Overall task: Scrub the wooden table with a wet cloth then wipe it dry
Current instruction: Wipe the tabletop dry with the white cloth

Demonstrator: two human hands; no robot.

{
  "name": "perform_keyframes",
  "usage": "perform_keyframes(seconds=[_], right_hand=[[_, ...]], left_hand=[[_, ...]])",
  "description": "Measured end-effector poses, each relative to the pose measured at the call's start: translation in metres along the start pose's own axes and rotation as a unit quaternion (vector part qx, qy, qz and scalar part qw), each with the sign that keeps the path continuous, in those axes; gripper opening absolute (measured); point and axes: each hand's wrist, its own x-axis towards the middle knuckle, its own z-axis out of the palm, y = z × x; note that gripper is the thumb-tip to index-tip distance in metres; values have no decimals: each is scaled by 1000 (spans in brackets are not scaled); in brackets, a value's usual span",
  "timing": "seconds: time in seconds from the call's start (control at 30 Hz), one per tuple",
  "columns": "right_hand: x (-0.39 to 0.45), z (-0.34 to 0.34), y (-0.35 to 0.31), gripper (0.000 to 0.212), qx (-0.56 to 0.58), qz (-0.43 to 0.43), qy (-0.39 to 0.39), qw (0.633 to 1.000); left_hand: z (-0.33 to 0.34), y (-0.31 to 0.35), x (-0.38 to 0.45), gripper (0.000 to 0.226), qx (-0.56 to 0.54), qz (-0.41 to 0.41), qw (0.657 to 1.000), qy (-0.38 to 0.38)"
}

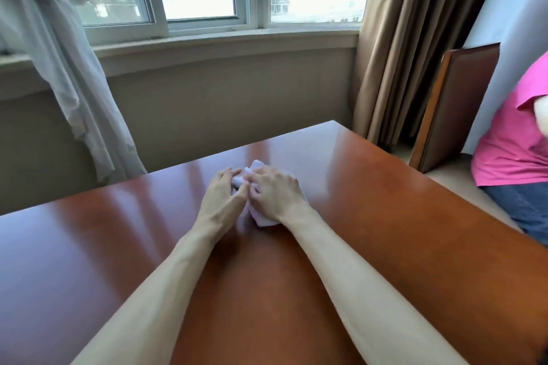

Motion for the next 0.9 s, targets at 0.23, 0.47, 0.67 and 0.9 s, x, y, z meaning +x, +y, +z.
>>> perform_keyframes(seconds=[0.23, 0.47, 0.67, 0.9], right_hand=[[-96, -50, 42, 47, 24, 68, -42, 997], [-160, -60, 40, 42, -16, 163, 24, 986], [-186, -70, 38, 46, 25, 34, -76, 996], [-141, -74, 99, 44, 20, 153, -50, 987]], left_hand=[[-7, 15, -88, 43, 91, 78, 988, -98], [-21, 3, -157, 50, 206, 134, 966, -84], [-10, 13, -130, 62, 274, 121, 951, -79], [2, -4, -116, 59, 298, 76, 948, -85]])
